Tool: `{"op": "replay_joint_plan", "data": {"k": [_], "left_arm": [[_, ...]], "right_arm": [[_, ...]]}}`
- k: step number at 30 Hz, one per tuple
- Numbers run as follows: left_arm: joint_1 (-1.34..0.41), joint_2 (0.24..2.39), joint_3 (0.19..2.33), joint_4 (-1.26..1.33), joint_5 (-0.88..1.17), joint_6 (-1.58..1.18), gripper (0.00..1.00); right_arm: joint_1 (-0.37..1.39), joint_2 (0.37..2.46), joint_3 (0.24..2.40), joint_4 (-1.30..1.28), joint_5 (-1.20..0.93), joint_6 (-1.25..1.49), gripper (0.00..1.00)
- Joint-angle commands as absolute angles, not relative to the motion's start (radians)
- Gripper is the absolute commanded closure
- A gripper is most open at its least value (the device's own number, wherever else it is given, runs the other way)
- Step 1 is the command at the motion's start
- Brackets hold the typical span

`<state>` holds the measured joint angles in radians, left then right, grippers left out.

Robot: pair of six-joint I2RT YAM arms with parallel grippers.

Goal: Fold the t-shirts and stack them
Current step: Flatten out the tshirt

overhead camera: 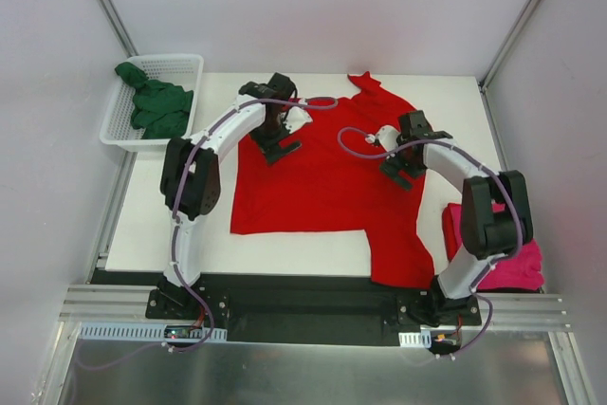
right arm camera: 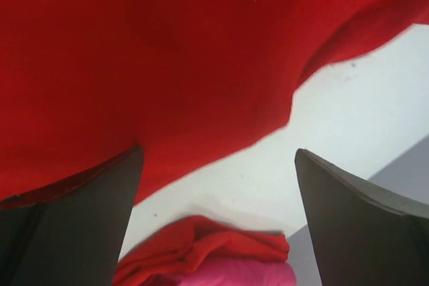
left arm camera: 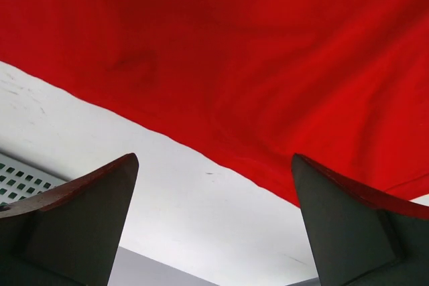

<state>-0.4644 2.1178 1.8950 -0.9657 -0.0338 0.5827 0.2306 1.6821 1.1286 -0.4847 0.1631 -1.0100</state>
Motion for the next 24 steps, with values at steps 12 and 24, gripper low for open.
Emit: {"op": "replay_joint_plan", "data": {"k": [12,24], "left_arm": [[-0.419,2.134,1.847,-0.85,0.014,0.641,0.01],[-0.374,2.321,2.022,-0.732,-0.022,0.603,0.01]], "right_arm": [[0.17,1.951,1.419,-0.366,0.336,-1.121,0.0],[0.161,1.905,1.442,-0.644,0.229,-1.078,0.0]]}}
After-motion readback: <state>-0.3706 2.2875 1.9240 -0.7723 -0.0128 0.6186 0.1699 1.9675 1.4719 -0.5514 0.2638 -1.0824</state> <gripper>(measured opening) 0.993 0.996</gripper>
